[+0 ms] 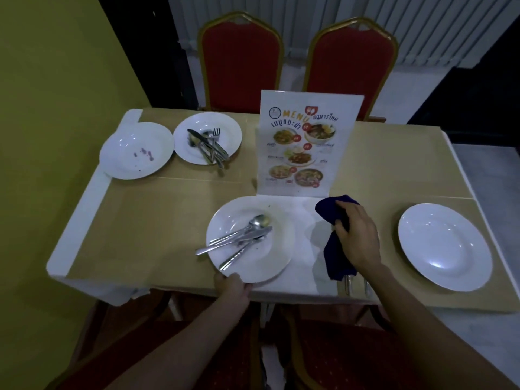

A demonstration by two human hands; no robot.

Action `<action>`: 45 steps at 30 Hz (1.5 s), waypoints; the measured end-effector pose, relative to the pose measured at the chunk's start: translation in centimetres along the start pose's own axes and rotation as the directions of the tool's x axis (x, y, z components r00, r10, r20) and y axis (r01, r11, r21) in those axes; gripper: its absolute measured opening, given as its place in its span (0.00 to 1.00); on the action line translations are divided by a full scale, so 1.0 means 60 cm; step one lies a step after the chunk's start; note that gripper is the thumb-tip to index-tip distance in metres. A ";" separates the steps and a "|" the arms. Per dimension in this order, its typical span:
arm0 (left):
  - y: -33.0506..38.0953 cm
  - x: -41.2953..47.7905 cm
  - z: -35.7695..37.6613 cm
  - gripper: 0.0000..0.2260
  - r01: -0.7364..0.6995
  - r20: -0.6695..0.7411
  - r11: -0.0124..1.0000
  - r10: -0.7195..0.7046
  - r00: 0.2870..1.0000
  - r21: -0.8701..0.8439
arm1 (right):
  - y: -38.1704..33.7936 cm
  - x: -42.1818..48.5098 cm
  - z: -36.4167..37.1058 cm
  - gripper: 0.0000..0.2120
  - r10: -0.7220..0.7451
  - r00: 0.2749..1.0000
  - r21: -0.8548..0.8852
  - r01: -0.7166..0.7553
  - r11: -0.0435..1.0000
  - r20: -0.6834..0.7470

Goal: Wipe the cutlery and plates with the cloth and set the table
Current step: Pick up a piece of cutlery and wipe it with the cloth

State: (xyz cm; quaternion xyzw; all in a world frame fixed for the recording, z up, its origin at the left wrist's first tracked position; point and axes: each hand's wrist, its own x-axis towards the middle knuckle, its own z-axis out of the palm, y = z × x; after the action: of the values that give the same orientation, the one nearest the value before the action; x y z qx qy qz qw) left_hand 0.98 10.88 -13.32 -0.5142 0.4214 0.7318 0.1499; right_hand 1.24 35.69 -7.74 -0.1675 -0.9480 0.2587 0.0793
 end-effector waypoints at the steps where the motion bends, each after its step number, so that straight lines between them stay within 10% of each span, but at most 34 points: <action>1: -0.018 -0.004 0.007 0.22 0.016 0.020 0.999 -0.017 1.000 0.045 | 0.001 -0.003 -0.003 0.22 0.004 1.000 0.000 -0.004 1.000 -0.001; 8: -0.090 -0.070 0.090 0.19 0.119 0.161 0.981 -0.144 0.976 0.156 | 0.041 -0.023 -0.036 0.22 0.055 0.998 -0.013 -0.056 0.998 -0.022; 13: -0.084 -0.077 0.085 0.12 0.162 0.290 0.820 -0.369 0.883 0.549 | 0.074 -0.026 -0.050 0.22 0.070 0.997 -0.002 -0.070 0.998 -0.017; 16: -0.075 -0.078 0.109 0.11 -0.243 0.312 0.535 -0.041 0.949 0.809 | 0.098 -0.026 -0.055 0.23 0.076 0.997 0.012 -0.076 0.997 -0.012; 19: -0.037 -0.056 0.135 0.10 -0.560 0.613 -0.251 0.347 0.709 0.790 | 0.117 -0.024 -0.056 0.23 0.066 0.998 0.008 -0.066 0.998 0.025; 21: -0.021 -0.033 0.141 0.12 -0.499 0.713 -0.538 0.322 0.623 0.679 | 0.124 -0.021 -0.054 0.23 0.054 0.997 0.011 -0.055 0.998 0.056; 31: -0.031 0.004 0.132 0.16 -0.208 0.762 -0.941 0.074 0.643 0.267 | 0.110 -0.002 -0.053 0.23 -0.024 0.971 0.052 0.012 0.999 0.236; 35: -0.023 -0.008 0.136 0.15 -0.320 0.719 -0.842 0.110 0.686 0.434 | 0.092 0.006 -0.054 0.23 -0.086 0.967 0.033 0.080 0.996 0.241; 38: -0.022 -0.045 0.146 0.10 -0.610 0.674 -0.302 0.192 0.714 0.733 | 0.069 0.010 -0.051 0.22 -0.109 0.980 0.001 0.111 0.994 0.167; 41: -0.041 -0.092 0.158 0.12 -0.695 0.683 0.224 0.140 0.717 0.683 | 0.040 -0.003 -0.042 0.26 -0.389 0.912 -0.061 0.399 0.915 0.127; 45: -0.067 -0.146 0.163 0.12 -0.694 0.711 0.473 0.181 0.679 0.543 | 0.037 0.016 -0.060 0.35 -0.573 0.801 -0.166 0.598 0.784 0.174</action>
State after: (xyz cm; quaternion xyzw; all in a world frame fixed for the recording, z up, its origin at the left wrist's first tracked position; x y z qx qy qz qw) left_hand 1.19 22.72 -6.32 -0.0193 0.7541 0.5982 0.2702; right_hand 1.79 39.47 -5.76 0.1428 -0.9780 0.1276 0.0833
